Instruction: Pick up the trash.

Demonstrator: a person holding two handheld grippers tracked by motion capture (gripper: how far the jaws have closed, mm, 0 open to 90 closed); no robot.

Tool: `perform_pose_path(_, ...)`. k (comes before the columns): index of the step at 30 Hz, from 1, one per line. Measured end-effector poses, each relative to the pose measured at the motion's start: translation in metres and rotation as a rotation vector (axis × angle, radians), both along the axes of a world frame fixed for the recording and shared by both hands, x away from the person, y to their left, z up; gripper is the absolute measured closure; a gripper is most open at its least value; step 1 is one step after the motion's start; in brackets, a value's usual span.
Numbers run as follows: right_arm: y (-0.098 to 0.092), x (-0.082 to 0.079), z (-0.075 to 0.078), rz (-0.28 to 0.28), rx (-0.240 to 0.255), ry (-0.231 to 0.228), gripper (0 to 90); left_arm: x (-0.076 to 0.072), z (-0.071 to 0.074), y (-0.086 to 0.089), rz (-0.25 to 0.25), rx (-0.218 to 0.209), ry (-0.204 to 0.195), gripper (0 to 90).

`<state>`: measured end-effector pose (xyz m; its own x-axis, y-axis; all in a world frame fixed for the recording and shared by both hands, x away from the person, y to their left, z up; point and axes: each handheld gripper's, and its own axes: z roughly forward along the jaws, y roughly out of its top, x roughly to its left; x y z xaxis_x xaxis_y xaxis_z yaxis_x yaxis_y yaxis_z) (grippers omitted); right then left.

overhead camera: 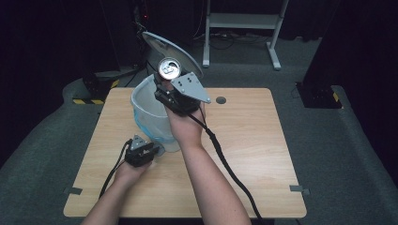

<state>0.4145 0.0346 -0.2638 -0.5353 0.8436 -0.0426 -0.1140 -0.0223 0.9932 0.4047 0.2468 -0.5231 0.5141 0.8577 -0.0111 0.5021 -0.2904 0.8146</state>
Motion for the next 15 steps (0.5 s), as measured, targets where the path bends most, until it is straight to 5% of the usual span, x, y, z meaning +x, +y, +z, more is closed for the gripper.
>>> perform_pose_path(10,0.019,0.027,-0.006,0.033,-0.048,0.071,33.6,0.000,0.000,0.000,-0.002,-0.004,0.001,63.4)
perform_pose_path(15,0.028,0.026,-0.004,0.046,-0.080,0.070,27.4,0.000,0.000,0.001,-0.001,-0.005,0.000,63.4)
